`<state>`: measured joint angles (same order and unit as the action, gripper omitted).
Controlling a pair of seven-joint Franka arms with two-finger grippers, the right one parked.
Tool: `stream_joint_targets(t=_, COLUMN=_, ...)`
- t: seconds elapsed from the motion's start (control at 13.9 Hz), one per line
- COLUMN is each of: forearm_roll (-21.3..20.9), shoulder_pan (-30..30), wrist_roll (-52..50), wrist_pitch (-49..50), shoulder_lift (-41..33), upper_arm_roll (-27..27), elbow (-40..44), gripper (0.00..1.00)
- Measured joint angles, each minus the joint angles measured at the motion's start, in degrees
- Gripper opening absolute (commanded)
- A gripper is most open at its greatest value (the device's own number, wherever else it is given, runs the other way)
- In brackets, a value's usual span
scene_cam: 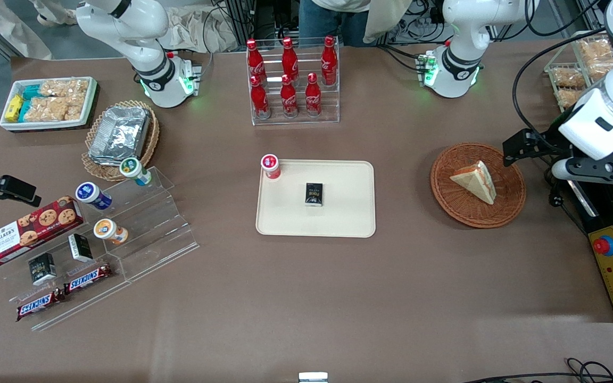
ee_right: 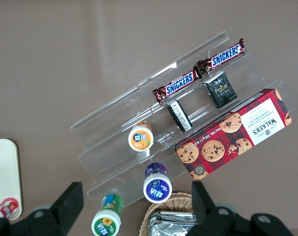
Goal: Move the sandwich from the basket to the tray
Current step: 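Move the left gripper over the wicker basket toward the sandwich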
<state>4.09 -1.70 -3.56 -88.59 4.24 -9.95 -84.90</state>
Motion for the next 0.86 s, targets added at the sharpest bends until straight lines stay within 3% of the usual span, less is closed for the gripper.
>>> stream_joint_targets(t=0.5, forearm_roll=-0.05, shoulder_pan=-0.05, wrist_roll=-4.54, wrist_pitch=0.35, shoulder_lift=0.13, upper_arm_roll=0.01, elbow=0.03, gripper=1.00)
stream_joint_targets(t=0.86, forearm_roll=-0.04, shoulder_pan=-0.13, wrist_roll=-26.71, wrist_pitch=6.30, shoulder_lift=-0.24, upper_arm_roll=0.18, elbow=-0.05, gripper=1.00)
